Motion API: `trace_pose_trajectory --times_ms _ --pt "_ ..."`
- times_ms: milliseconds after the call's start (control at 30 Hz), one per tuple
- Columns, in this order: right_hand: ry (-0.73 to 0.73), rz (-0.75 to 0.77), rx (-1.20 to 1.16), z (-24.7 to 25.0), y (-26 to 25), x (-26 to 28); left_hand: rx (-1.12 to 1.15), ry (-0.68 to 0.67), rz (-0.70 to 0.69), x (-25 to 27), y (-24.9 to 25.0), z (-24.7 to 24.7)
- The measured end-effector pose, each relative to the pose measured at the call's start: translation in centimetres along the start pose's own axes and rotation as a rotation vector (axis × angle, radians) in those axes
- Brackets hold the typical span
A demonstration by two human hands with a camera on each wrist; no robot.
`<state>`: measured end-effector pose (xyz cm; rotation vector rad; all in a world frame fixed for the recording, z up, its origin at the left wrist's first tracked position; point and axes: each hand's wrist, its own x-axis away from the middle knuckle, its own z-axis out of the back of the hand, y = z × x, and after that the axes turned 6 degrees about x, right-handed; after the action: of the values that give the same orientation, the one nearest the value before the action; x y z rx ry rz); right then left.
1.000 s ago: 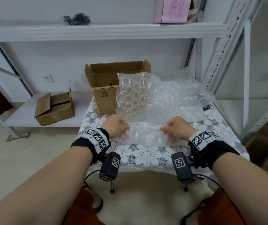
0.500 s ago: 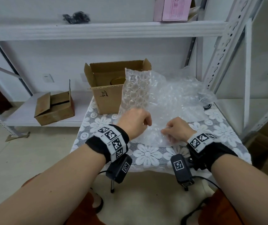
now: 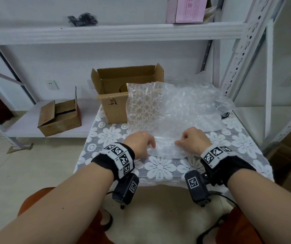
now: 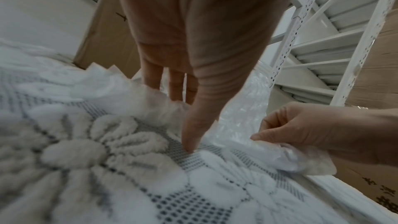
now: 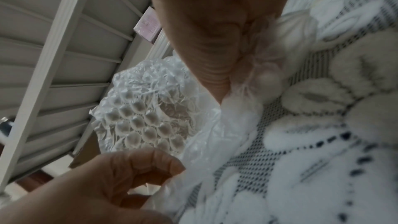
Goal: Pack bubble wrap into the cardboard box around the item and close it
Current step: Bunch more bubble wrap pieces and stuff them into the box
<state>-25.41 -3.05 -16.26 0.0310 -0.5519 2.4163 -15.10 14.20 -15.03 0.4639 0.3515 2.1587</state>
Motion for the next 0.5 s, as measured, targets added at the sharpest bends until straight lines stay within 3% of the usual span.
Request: trace_pose_trajectory --times_ms 67,200,267,300,367,433,500 --pt "0.092 0.046 0.125 0.2 -0.1 0.2 -0.009 0.027 -0.002 0.0 -0.1 -0.2" --pt "0.36 0.303 0.375 0.8 -0.9 0.8 0.012 0.039 0.009 -0.3 -0.3 -0.1" --pt "0.428 0.425 0.387 1.2 -2.1 1.4 0.027 0.026 0.018 -0.5 -0.3 0.2" --pt "0.383 0.475 0.353 1.2 -2.7 1.6 0.035 0.021 0.024 -0.5 -0.4 0.3" --pt "0.157 0.5 0.25 0.8 -3.8 2.0 0.06 0.01 0.041 -0.6 -0.4 0.4" --pt "-0.073 0.461 0.192 -0.1 -4.2 2.0 0.085 0.011 0.047 -0.6 -0.6 0.4" --pt "-0.165 0.411 0.216 -1.1 -3.9 1.7 0.105 0.024 0.051 -0.6 -0.9 0.3"
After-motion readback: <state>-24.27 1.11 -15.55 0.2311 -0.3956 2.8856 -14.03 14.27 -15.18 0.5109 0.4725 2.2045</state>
